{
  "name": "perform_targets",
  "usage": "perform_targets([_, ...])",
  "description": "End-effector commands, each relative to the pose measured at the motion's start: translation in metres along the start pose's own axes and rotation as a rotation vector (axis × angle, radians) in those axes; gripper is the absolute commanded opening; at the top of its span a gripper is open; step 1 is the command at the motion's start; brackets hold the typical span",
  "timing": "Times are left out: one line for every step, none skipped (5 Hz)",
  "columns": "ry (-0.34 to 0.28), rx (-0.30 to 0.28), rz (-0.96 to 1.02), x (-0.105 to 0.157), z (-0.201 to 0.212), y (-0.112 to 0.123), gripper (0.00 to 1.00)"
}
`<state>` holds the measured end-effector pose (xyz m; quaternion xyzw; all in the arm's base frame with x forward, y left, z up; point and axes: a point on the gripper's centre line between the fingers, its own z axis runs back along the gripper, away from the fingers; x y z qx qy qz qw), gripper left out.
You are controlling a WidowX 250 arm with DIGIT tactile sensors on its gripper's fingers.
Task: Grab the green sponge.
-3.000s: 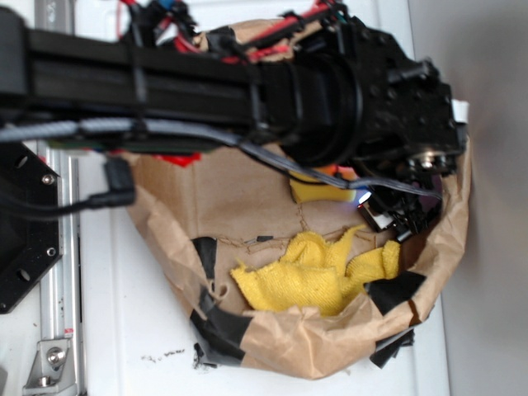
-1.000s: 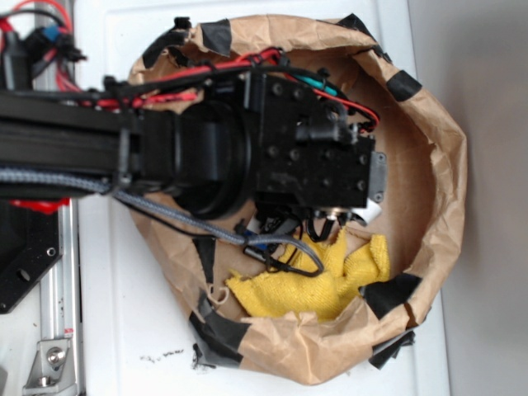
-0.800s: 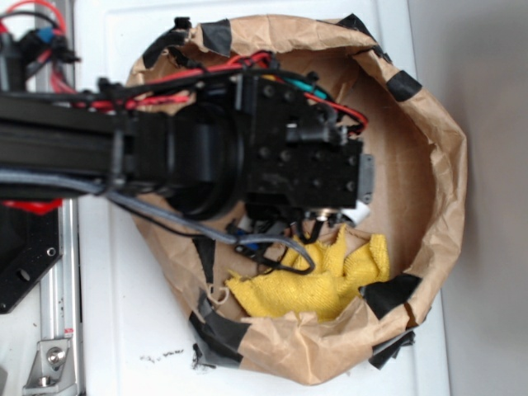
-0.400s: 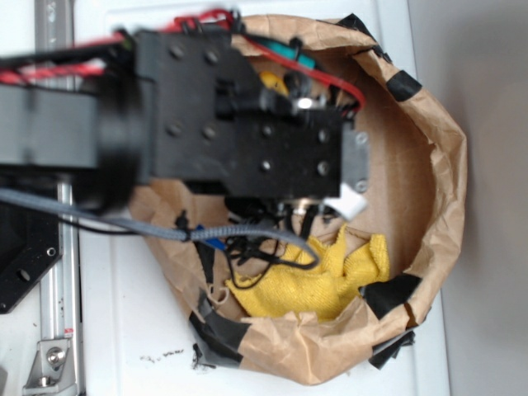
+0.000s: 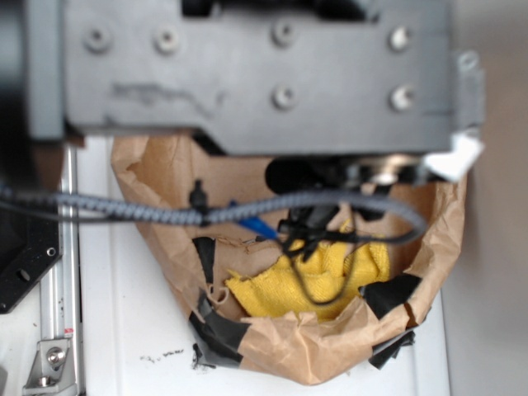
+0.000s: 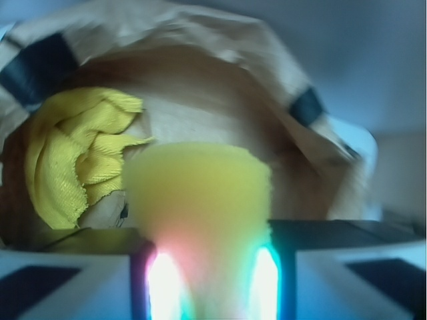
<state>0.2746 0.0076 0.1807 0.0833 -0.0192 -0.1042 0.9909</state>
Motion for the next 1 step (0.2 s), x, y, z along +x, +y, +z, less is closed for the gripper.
perform_targets([-0.009,0.024,0.053,-0.0235,0.0128,-0.0003,0.00])
